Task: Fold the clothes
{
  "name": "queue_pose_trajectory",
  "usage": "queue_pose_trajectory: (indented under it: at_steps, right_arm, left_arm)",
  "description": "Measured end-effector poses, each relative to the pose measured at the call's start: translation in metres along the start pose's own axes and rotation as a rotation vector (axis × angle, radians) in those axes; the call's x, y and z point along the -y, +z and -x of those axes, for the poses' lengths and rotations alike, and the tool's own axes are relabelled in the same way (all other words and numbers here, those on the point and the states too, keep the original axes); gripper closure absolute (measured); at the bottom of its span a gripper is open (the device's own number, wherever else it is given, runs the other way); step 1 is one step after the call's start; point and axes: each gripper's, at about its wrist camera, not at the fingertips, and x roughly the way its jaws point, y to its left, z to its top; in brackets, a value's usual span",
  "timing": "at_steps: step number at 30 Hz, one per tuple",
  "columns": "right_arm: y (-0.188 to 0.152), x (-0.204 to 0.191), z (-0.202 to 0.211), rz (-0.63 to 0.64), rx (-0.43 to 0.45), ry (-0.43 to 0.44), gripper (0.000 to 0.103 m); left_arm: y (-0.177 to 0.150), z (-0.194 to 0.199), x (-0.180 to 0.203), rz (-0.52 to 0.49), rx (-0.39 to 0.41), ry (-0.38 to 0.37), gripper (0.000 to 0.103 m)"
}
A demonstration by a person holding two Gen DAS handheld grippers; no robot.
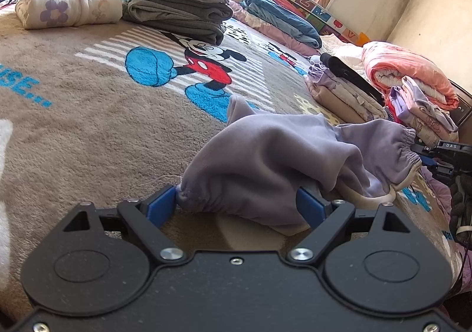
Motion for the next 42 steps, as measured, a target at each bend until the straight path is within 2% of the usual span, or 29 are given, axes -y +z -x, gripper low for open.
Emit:
queue_pose_trajectory:
  at_steps: [2, 4, 6, 7, 8, 9, 10, 15, 19, 22, 25, 26, 27, 28, 29, 31, 32, 35, 39, 42]
  right_arm:
    - [0.008, 0.026, -0.007, -0.142, -0.005, 0.016, 0.082]
    - [0.01, 0.056, -0.016, -0.332, -0.016, 0.069, 0.077]
    - [0.005, 0.082, -0.015, -0.49, 0.048, 0.15, 0.054]
    - [0.004, 0.087, -0.014, -0.515, 0.075, 0.164, 0.045]
    - [0.004, 0.091, -0.013, -0.524, 0.099, 0.17, 0.031]
    - [0.004, 0.091, -0.014, -0.507, 0.105, 0.172, 0.026]
    - [0.005, 0.089, -0.017, -0.47, 0.095, 0.154, 0.025]
    - [0.007, 0.077, -0.038, -0.242, 0.016, 0.019, 0.016]
    - [0.002, 0.077, -0.059, -0.141, -0.05, -0.018, 0.016]
    - [-0.002, 0.078, -0.068, -0.151, -0.044, 0.014, 0.016]
    - [-0.007, 0.08, -0.078, -0.199, -0.026, 0.078, 0.023]
    - [-0.008, 0.079, -0.082, -0.209, -0.028, 0.088, 0.038]
    - [-0.009, 0.079, -0.085, -0.212, -0.034, 0.091, 0.057]
    - [-0.011, 0.078, -0.087, -0.214, -0.04, 0.093, 0.065]
    - [-0.013, 0.077, -0.087, -0.219, -0.037, 0.094, 0.073]
    - [-0.017, 0.076, -0.082, -0.236, -0.017, 0.101, 0.079]
    - [-0.02, 0.076, -0.076, -0.259, 0.002, 0.111, 0.081]
    - [-0.028, 0.076, -0.056, -0.335, 0.06, 0.148, 0.085]
    - [-0.038, 0.068, -0.022, -0.409, 0.138, 0.219, 0.086]
    - [-0.043, 0.06, 0.004, -0.462, 0.192, 0.256, 0.086]
  left_arm:
    - [0.0, -0.001, 0.0, -0.002, -0.001, 0.002, 0.015]
    - [0.0, -0.001, 0.0, -0.003, -0.001, 0.004, 0.015]
    - [0.0, -0.001, 0.0, -0.004, -0.001, 0.002, 0.014]
    - [0.0, -0.001, 0.0, -0.003, -0.001, 0.001, 0.014]
    - [0.0, -0.001, 0.0, -0.002, -0.001, 0.0, 0.013]
    - [0.0, -0.001, 0.0, -0.001, 0.0, -0.001, 0.013]
    - [0.0, -0.001, 0.0, -0.002, 0.0, -0.002, 0.013]
    - [0.0, -0.002, 0.001, 0.002, 0.004, -0.009, 0.012]
    - [0.002, -0.003, -0.006, 0.045, 0.009, -0.035, 0.011]
    - [0.007, -0.008, -0.011, 0.072, 0.01, -0.062, 0.011]
    - [0.015, -0.021, -0.014, 0.071, 0.009, -0.088, 0.013]
    - [0.019, -0.025, -0.014, 0.071, 0.014, -0.098, 0.02]
    - [0.024, -0.03, -0.016, 0.071, 0.017, -0.111, 0.025]
    - [0.029, -0.035, -0.019, 0.089, 0.01, -0.13, 0.039]
    - [0.033, -0.041, -0.023, 0.114, 0.0, -0.152, 0.058]
    - [0.04, -0.048, -0.033, 0.178, -0.023, -0.185, 0.075]
    - [0.042, -0.046, -0.035, 0.197, -0.023, -0.201, 0.08]
    - [0.05, -0.033, -0.038, 0.227, 0.0, -0.243, 0.084]
    - [0.064, -0.008, -0.034, 0.211, 0.044, -0.261, 0.085]
    - [0.083, 0.009, -0.032, 0.191, 0.043, -0.263, 0.085]
